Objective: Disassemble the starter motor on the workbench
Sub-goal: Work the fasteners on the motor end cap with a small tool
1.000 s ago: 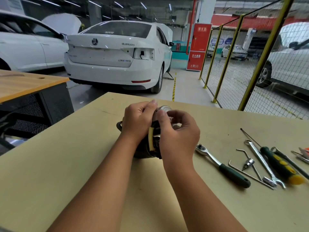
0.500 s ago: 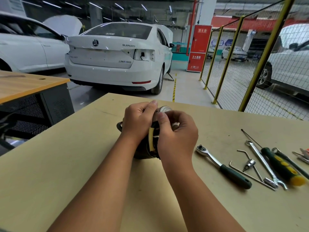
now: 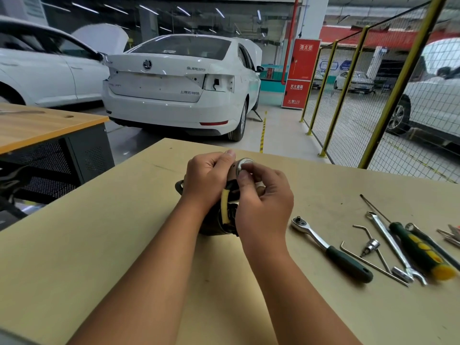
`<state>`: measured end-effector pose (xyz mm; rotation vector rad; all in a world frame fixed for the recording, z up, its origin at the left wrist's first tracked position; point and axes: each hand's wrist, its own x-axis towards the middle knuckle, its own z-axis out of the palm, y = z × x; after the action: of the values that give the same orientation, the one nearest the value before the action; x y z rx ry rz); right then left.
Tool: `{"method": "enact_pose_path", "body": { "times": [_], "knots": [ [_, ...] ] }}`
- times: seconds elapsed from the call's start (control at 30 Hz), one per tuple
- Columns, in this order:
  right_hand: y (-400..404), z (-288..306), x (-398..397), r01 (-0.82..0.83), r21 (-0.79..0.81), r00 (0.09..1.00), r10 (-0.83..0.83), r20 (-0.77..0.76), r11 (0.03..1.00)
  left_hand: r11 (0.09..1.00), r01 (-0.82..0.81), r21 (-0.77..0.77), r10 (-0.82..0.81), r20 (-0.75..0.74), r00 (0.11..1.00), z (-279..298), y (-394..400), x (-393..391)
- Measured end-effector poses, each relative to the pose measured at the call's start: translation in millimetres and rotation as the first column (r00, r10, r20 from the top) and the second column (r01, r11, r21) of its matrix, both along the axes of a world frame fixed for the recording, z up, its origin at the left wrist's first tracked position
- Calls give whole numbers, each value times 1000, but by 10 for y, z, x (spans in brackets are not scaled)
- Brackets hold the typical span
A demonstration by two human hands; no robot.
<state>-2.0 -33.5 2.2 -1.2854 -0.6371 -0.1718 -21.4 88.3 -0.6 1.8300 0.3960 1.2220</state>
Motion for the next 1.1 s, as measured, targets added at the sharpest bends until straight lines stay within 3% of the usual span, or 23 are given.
{"method": "enact_pose_path", "body": {
  "times": [0.2, 0.3, 0.47, 0.6, 0.7, 0.8, 0.93, 1.0, 1.1],
  "knots": [
    [14, 19, 19, 47, -4, 999, -47, -16, 999, 999, 27, -23, -27, 5, 1000, -3, -17, -15],
    [-5, 9, 13, -25, -3, 999, 25, 38, 1000, 1000, 16, -23, -15, 13, 1000, 10, -12, -17],
    [-27, 20, 76, -5, -14, 999, 4, -46, 1000, 999, 27, -42, -26, 9, 1000, 6, -36, -33],
    [-51, 43, 79, -70, -21, 997, 71, 32, 997, 999, 17, -30, -17, 8, 1000, 38, -57, -28],
    [-75, 32, 84, -92, -37, 996, 92, 6, 995, 998, 36, -44, -36, 14, 999, 27, -54, -39],
    [-124, 129, 245, 16, -228, 985, 24, 169, 974, 999, 30, -41, -30, 7, 1000, 33, -76, -45],
    [-234, 401, 432, 94, -581, 870, 218, 443, 808, 1000, 24, -19, -24, 0, 1000, 29, -60, -28],
    [-273, 503, 483, 97, -663, 835, 302, 460, 743, 1000, 24, -10, -24, 1, 1000, 28, -59, -15],
    [-311, 617, 535, 59, -693, 821, 360, 443, 718, 1000, 20, 6, -20, 6, 1000, 32, -65, 0]
  ]
}}
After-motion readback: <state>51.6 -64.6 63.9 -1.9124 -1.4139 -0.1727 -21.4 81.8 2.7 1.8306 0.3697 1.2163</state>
